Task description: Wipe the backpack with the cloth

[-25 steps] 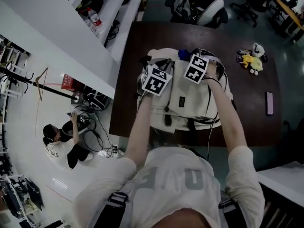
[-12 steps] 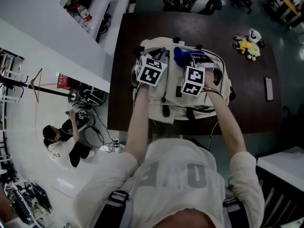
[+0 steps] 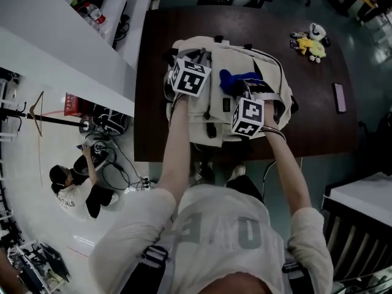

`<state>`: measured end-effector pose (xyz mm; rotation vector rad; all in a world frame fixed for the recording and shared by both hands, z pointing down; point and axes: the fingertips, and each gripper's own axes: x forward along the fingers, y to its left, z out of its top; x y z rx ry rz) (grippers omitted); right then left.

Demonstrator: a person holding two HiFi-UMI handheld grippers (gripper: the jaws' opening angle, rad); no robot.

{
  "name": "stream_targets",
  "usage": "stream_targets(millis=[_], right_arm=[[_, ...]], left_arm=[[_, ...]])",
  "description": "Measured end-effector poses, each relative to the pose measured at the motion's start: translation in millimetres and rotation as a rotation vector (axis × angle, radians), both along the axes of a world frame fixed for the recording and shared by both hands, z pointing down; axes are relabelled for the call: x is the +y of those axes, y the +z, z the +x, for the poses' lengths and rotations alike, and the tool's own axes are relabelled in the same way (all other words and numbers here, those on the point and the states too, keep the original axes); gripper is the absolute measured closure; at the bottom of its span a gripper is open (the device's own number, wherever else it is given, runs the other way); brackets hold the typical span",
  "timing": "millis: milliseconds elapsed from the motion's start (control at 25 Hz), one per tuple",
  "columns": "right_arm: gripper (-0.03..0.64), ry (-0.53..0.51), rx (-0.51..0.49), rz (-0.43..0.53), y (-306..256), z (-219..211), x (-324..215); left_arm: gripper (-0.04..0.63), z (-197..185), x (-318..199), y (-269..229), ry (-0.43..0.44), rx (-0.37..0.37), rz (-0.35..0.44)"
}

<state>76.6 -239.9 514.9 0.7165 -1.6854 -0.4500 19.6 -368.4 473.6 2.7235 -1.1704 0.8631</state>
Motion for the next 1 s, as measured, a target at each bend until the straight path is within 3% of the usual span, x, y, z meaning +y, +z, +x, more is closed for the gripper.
stream_targets(millis=[400,720,840,1000], right_arm=[[0.579,-0.05,-0.048,-0.058,23.1,-27.1,103.5],[0.58,-0.104,-0.07,-0.184,66.4,-45.9,155.2],[0.58,-0.102,-0.082,-0.183,70.7,-46.8,154.0],[0.578,-0.1,-0.129,-0.186,59.9,-41.9,149.2]], left_arm=[[0.548,-1.6,3.3,1.8,-0.005,0.001,0.013],[0.548,-3.1,4.1,0.7,-0.016,-0.006,0.022],[0.548,-5.8,10.1,-9.7,-0.02,0.023,0.029],[0.548,-34.0,33.9,-30.9,-0.159,0.134,0.1]])
